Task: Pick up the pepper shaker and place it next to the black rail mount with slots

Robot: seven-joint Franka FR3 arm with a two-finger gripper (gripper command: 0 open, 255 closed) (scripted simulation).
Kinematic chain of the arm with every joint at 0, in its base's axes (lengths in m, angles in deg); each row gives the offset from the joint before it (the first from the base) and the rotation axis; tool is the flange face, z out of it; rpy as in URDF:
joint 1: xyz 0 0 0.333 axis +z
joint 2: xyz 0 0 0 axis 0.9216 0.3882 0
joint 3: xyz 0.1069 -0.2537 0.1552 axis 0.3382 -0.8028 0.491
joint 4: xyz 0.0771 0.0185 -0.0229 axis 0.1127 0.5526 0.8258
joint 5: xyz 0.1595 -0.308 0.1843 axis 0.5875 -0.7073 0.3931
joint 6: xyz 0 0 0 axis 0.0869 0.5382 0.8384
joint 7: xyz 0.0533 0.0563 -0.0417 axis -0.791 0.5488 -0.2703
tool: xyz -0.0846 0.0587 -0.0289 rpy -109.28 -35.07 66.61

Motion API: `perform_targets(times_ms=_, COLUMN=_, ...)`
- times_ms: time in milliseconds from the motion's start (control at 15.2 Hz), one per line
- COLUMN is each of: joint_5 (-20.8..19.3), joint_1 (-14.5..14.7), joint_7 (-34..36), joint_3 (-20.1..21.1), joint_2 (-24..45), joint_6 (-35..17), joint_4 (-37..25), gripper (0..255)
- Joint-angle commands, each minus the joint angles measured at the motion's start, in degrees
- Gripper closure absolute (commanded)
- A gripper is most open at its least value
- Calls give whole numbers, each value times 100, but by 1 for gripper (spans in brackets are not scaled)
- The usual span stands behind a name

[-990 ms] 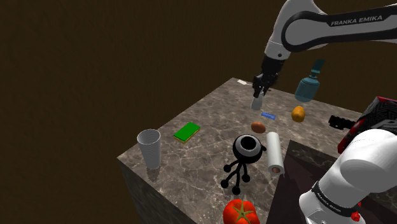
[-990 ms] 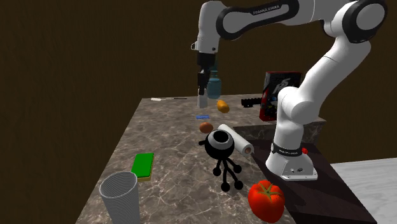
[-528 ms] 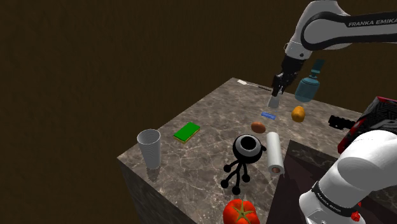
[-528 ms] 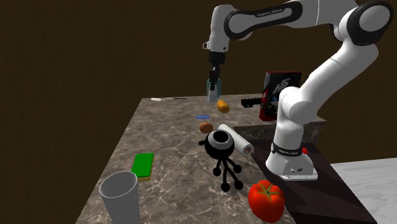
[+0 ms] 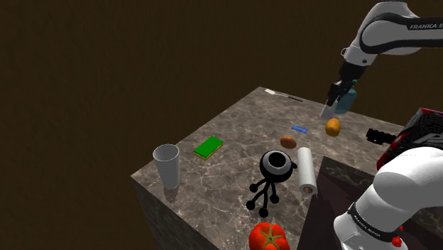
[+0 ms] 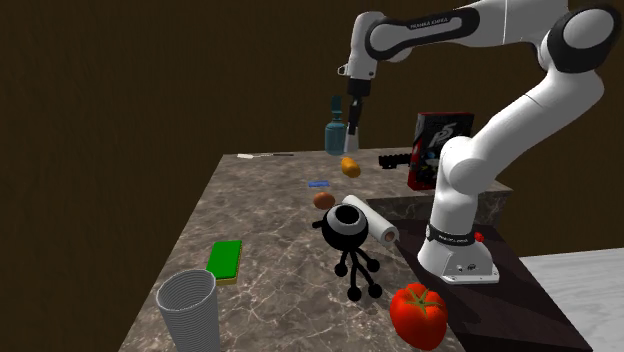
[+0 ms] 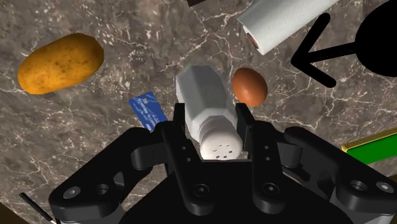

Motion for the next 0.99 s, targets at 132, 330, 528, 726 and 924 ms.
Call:
perform_targets(times_ms=132, joint_5=-302, joint_1=-226, joint_7=-581, joint_3=-508, joint_2=7, joint_6=84, joint_4=-130, gripper=255)
perform_targets(times_ms=330, joint_5=-500, joint_1=-348, joint_7=-1008, joint_3=-900, joint_2=107, joint_6=121, joint_4=-310, gripper=255)
perform_targets(times_ms=528, joint_5=-663, joint_1=-435, joint_7=-1442, joint_3=-1300, joint_2=269, joint_6=140, joint_4=-546, gripper=255)
perform_targets(times_ms=726, joint_5=-785, joint_1=-476, joint_7=-1884, joint_3=-1716, joint_2=488, joint_6=145, joint_4=-836, gripper=255)
perform_targets(times_ms=924, joint_5=-855, joint_1=-467, joint_7=-2337, joint_3=-2153, joint_2=763, joint_6=138, joint_4=-1178, gripper=255)
